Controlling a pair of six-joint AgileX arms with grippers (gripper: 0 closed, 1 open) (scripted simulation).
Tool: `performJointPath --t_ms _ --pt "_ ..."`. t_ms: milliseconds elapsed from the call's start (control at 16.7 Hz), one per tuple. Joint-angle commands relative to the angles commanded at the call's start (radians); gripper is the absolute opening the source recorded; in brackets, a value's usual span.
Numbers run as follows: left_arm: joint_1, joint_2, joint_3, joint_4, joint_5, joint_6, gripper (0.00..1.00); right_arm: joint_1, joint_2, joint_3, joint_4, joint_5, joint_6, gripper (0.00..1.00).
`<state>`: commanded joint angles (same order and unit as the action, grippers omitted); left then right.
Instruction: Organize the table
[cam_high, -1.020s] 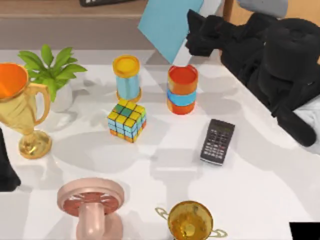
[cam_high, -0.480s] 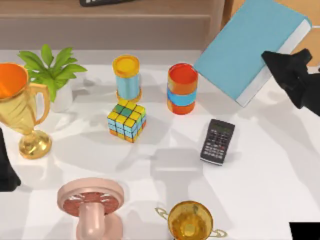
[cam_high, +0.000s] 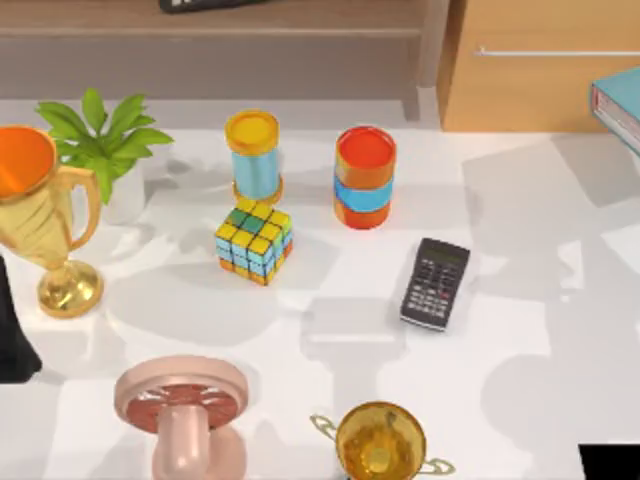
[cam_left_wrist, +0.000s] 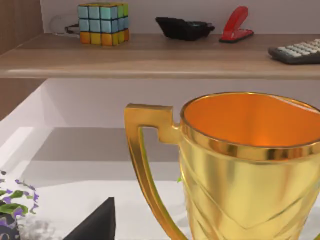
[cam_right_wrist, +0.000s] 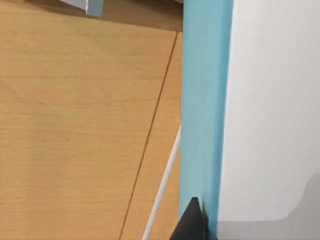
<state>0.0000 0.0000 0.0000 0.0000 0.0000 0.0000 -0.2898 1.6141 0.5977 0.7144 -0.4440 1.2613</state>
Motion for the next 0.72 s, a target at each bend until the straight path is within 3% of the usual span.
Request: performJointPath --t_ms 300,720 --pt "0.000 0.000 0.000 0.000 0.000 0.000 1.00 -0.200 0.143 0.183 -0.018 -0.021 0.138 0.00" --pt "0.000 0.000 0.000 0.000 0.000 0.000 1.00 -0.233 0.265 0.302 -0.026 -0.021 0.181 0.00"
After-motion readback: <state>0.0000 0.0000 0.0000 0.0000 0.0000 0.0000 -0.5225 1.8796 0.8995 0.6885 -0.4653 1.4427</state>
